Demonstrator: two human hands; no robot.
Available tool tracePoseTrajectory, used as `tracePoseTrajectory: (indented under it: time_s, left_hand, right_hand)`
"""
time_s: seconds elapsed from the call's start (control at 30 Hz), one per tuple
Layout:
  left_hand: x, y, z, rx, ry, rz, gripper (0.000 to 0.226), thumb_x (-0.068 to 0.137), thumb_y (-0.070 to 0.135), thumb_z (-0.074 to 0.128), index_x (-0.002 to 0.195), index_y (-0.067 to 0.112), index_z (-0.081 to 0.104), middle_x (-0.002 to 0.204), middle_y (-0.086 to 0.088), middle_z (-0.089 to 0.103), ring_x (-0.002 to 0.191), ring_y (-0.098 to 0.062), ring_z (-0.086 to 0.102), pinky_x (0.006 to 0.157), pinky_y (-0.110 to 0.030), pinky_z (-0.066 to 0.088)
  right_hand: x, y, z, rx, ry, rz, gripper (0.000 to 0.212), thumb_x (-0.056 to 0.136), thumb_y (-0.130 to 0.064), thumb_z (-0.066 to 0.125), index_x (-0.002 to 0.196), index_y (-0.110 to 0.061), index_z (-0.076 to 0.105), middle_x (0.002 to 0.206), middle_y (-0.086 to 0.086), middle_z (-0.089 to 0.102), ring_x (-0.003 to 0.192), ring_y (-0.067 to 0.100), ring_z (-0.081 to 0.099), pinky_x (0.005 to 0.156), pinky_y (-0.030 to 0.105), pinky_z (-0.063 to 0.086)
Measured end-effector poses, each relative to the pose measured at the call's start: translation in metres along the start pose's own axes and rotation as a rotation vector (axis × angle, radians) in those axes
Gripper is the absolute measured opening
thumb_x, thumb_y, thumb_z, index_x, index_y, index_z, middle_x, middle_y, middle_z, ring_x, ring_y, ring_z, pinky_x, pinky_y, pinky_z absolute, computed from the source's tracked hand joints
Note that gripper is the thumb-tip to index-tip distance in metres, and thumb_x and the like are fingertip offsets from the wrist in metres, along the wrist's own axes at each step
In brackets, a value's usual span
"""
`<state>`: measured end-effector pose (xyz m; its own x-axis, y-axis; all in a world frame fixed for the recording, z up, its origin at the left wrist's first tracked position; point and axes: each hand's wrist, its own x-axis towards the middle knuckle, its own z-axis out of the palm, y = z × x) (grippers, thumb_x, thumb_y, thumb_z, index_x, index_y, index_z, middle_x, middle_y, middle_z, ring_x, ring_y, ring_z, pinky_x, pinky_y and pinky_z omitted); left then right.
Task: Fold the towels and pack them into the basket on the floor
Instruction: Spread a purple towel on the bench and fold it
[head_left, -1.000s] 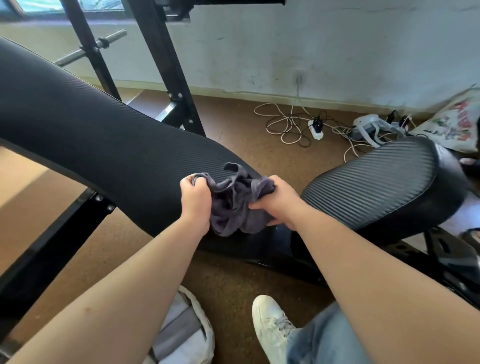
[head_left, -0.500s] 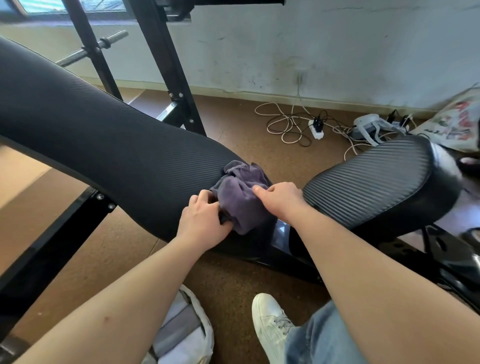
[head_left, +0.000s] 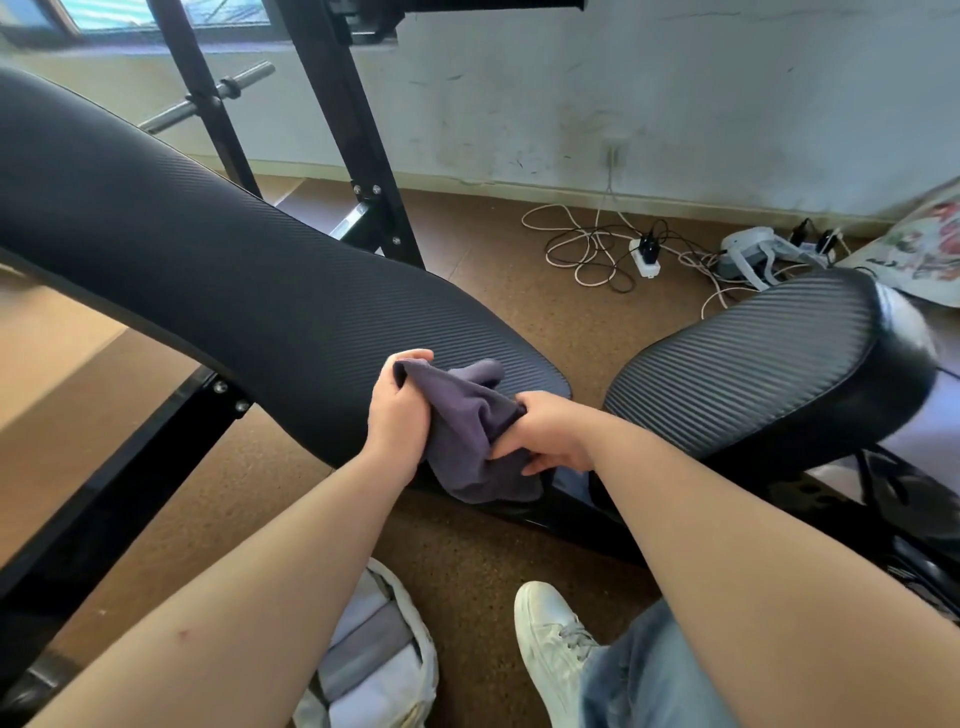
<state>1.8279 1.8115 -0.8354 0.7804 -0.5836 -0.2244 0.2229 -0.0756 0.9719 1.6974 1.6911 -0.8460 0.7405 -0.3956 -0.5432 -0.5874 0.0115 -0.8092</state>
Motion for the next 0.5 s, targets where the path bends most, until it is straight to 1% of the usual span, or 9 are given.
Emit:
tracePoseTrajectory:
  time_s: [0.03, 0.1, 0.17, 0.2, 0.23, 0.3, 0.37, 0.43, 0.5]
  left_hand:
    - [0.000, 0.001, -0.004, 0.091, -0.035, 0.050, 0.014, 0.095, 0.031, 0.058, 0.099, 0.028, 0.071, 0.093, 0.003, 0.071, 0.093, -0.018, 0.068, 0.075, -0.031, 0.053]
    - [-0.004, 0.009, -0.016, 0.580, -0.222, 0.187, 0.022, 0.084, 0.040, 0.061, 0.102, 0.039, 0.074, 0.095, 0.012, 0.073, 0.093, -0.012, 0.069, 0.072, -0.027, 0.052]
    - [-0.009, 0.014, -0.024, 0.993, -0.474, 0.214, 0.040, 0.082, 0.051, 0.066, 0.121, 0.045, 0.065, 0.106, 0.018, 0.068, 0.098, -0.006, 0.065, 0.077, -0.023, 0.049]
    - [-0.015, 0.017, -0.027, 1.071, -0.571, 0.171, 0.051, 0.081, 0.057, 0.069, 0.130, 0.046, 0.058, 0.111, 0.019, 0.065, 0.101, -0.005, 0.063, 0.080, -0.022, 0.048]
    - [-0.022, 0.019, -0.028, 1.074, -0.590, 0.136, 0.058, 0.080, 0.060, 0.072, 0.133, 0.045, 0.055, 0.114, 0.019, 0.063, 0.104, -0.006, 0.062, 0.083, -0.022, 0.049]
    - [-0.026, 0.016, -0.027, 1.031, -0.436, 0.191, 0.044, 0.081, 0.052, 0.075, 0.122, 0.037, 0.065, 0.110, 0.014, 0.068, 0.101, -0.011, 0.064, 0.085, -0.026, 0.052]
    - [-0.028, 0.013, -0.030, 0.988, -0.259, 0.185, 0.023, 0.084, 0.043, 0.070, 0.102, 0.030, 0.072, 0.096, 0.008, 0.073, 0.094, -0.018, 0.067, 0.078, -0.031, 0.053]
    - [-0.029, 0.010, -0.030, 0.789, -0.236, 0.050, 0.019, 0.089, 0.037, 0.063, 0.102, 0.030, 0.074, 0.097, 0.005, 0.075, 0.094, -0.019, 0.070, 0.076, -0.031, 0.053]
    - [-0.038, 0.012, -0.021, 0.540, -0.239, -0.104, 0.021, 0.100, 0.027, 0.054, 0.100, 0.023, 0.074, 0.097, -0.003, 0.075, 0.090, -0.018, 0.070, 0.079, -0.032, 0.055]
  right_hand:
    - [0.000, -0.002, -0.001, -0.045, 0.049, -0.031, 0.032, 0.084, -0.006, 0.077, 0.108, -0.015, 0.059, 0.103, 0.006, 0.062, 0.082, 0.017, 0.061, 0.069, 0.032, 0.058]
    - [-0.005, -0.007, -0.003, -0.138, 0.198, -0.102, 0.015, 0.087, -0.011, 0.074, 0.091, -0.014, 0.060, 0.088, 0.005, 0.060, 0.078, 0.018, 0.057, 0.060, 0.026, 0.047]
    - [-0.006, -0.005, -0.006, -0.026, 0.303, -0.156, 0.015, 0.092, -0.012, 0.067, 0.078, -0.017, 0.062, 0.076, 0.004, 0.062, 0.076, 0.020, 0.058, 0.065, 0.030, 0.046]
    - [-0.010, -0.007, -0.006, 0.105, 0.313, -0.167, 0.016, 0.093, -0.009, 0.063, 0.080, -0.017, 0.065, 0.078, 0.006, 0.066, 0.080, 0.023, 0.061, 0.072, 0.035, 0.052]
    - [-0.013, -0.009, -0.005, 0.226, 0.302, -0.170, 0.016, 0.094, -0.006, 0.060, 0.086, -0.016, 0.069, 0.084, 0.010, 0.071, 0.086, 0.027, 0.065, 0.082, 0.042, 0.056]
    - [-0.018, -0.016, -0.003, 0.420, 0.258, -0.194, 0.021, 0.095, 0.001, 0.053, 0.099, -0.010, 0.070, 0.097, 0.017, 0.074, 0.095, 0.033, 0.069, 0.095, 0.051, 0.055]
    - [-0.024, -0.025, 0.003, 0.567, 0.205, -0.221, 0.024, 0.097, 0.008, 0.051, 0.108, -0.006, 0.068, 0.102, 0.016, 0.074, 0.096, 0.031, 0.070, 0.091, 0.048, 0.058]
    - [-0.030, -0.031, 0.005, 0.692, 0.191, -0.232, 0.020, 0.100, 0.005, 0.051, 0.106, -0.007, 0.066, 0.096, 0.012, 0.073, 0.089, 0.027, 0.070, 0.080, 0.040, 0.058]
    - [-0.033, -0.036, 0.009, 0.837, 0.198, -0.224, 0.018, 0.103, -0.003, 0.049, 0.104, -0.010, 0.066, 0.094, 0.012, 0.071, 0.086, 0.026, 0.069, 0.083, 0.039, 0.056]
